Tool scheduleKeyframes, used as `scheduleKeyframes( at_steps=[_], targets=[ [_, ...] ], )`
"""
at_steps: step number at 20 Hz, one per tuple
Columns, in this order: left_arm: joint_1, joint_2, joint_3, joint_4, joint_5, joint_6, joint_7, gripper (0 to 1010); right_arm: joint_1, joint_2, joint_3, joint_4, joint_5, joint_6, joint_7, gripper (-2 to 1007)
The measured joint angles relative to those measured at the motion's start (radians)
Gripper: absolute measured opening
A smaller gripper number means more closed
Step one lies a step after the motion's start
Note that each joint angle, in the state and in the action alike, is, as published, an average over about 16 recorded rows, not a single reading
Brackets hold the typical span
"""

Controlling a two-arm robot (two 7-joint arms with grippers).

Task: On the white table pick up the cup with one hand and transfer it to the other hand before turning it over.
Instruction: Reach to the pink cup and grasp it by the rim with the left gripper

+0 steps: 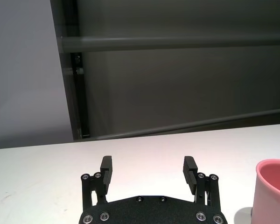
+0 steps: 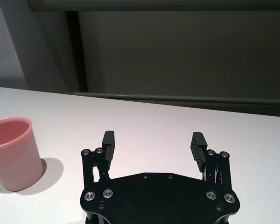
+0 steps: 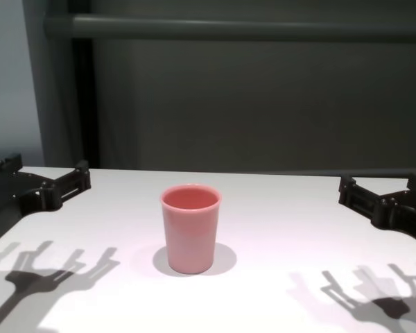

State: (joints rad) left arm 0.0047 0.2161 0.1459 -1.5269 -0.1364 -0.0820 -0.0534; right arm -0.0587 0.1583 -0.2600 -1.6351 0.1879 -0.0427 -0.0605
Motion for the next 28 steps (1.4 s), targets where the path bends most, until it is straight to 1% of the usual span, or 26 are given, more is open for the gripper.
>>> scheduleKeyframes(
  at_steps=[4,7,11,14,18,21,25,28],
  targets=[
    [-0.010,0.004,-0.003,0.001,0.005,-0.005,-0.017,1001,0.000,0.000,0.000,0.000,0.000,0.000,0.000,1000],
    [-0.022,0.011,-0.006,0.002,0.009,-0.007,-0.040,1001,0.000,0.000,0.000,0.000,0.000,0.000,0.000,1000],
    [-0.044,0.026,-0.011,0.004,0.017,-0.010,-0.081,1001,0.000,0.000,0.000,0.000,0.000,0.000,0.000,1000],
    [-0.064,0.044,-0.013,0.005,0.023,-0.014,-0.122,1001,0.000,0.000,0.000,0.000,0.000,0.000,0.000,1000],
    [-0.094,0.080,-0.014,0.001,0.027,-0.019,-0.187,1001,0.000,0.000,0.000,0.000,0.000,0.000,0.000,1000],
    [-0.116,0.113,-0.009,-0.005,0.026,-0.025,-0.236,1001,0.000,0.000,0.000,0.000,0.000,0.000,0.000,1000],
    [-0.145,0.162,0.004,-0.016,0.027,-0.033,-0.302,1001,0.000,0.000,0.000,0.000,0.000,0.000,0.000,1000],
    [-0.170,0.204,0.021,-0.026,0.031,-0.038,-0.351,1001,0.000,0.000,0.000,0.000,0.000,0.000,0.000,1000]
  ],
)
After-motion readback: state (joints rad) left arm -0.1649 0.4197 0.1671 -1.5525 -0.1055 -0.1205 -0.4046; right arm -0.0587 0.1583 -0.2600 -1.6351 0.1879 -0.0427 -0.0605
